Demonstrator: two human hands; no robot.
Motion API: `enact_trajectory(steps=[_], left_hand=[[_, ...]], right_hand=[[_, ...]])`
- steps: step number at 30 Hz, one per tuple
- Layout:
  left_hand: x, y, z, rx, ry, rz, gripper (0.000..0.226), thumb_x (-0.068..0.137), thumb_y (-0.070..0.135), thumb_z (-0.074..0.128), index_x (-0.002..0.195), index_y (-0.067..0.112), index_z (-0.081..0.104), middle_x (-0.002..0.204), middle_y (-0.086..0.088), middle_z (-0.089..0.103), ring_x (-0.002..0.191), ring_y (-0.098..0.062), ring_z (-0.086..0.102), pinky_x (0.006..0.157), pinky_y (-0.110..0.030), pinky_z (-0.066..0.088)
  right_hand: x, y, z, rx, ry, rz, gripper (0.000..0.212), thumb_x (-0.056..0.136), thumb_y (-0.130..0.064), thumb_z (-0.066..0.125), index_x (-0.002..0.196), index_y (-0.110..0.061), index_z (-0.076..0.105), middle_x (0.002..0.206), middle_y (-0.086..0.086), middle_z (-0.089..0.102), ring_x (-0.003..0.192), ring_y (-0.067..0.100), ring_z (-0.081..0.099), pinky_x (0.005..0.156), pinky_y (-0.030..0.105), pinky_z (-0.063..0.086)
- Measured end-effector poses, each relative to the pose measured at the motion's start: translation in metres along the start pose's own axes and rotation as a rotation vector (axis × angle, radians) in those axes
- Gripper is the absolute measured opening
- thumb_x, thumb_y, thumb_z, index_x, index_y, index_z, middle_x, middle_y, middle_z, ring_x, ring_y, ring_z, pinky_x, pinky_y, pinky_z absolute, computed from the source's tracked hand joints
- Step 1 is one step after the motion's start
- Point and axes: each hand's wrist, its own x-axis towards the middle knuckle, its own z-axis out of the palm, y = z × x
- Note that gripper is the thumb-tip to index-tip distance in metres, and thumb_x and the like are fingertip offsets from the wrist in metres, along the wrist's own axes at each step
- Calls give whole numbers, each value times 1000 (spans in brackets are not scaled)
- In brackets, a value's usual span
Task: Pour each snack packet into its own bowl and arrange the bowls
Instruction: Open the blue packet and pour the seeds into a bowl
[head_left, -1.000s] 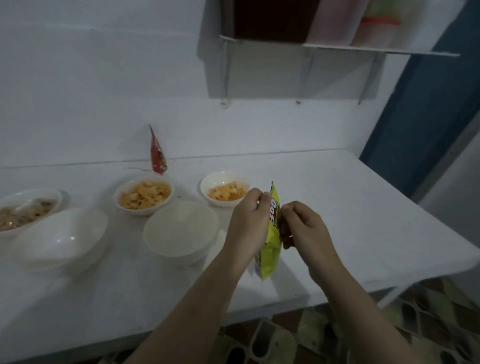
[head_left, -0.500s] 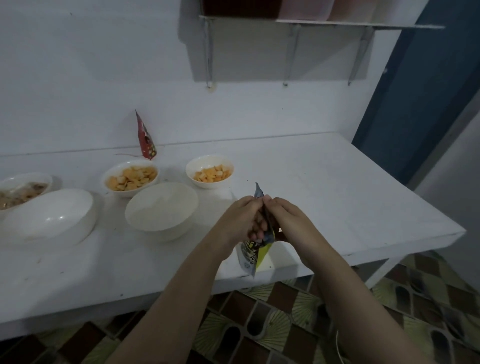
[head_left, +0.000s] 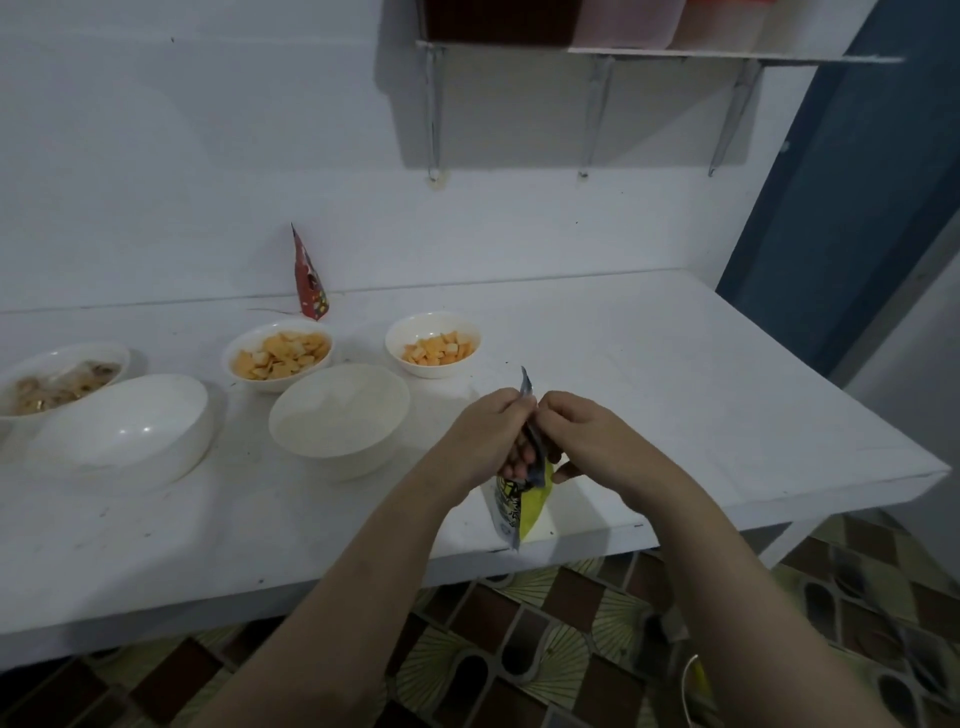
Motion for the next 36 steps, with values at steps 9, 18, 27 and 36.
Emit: enact_trajectory(steps=[9, 18, 27, 36], left_hand=[[9, -10, -1, -28, 180, 260, 28, 100, 17, 42, 74, 11, 48, 60, 10, 46, 57, -5, 42, 58, -20, 37], [16, -19, -6, 1, 30, 289, 33, 104, 21, 40, 71, 22, 47, 53, 17, 44, 53, -1, 40, 57, -18, 35], [10, -24, 5, -73, 58, 317, 40, 103, 11, 39, 66, 26, 42, 49, 16, 40, 48, -1, 35, 52, -17, 30], [12, -21, 0, -101, 5, 247, 29, 104, 15, 39, 75, 14, 43, 57, 7, 36, 52, -7, 32, 51, -19, 31]], right_hand=[[15, 3, 15, -135, 298, -231, 30, 91, -16, 52, 65, -13, 38, 58, -4, 41, 55, 9, 34, 54, 31, 40], [17, 16, 15, -100, 292, -190, 29, 96, -33, 46, 77, -11, 50, 72, 13, 64, 71, 33, 64, 69, 52, 56], [19, 18, 17, -160, 382, -225, 30, 96, -23, 49, 74, -3, 46, 66, 19, 56, 57, 20, 45, 60, 48, 49], [22, 18, 9, -88, 264, -220, 35, 103, -27, 41, 80, -1, 48, 75, 19, 61, 68, 32, 63, 67, 50, 56]])
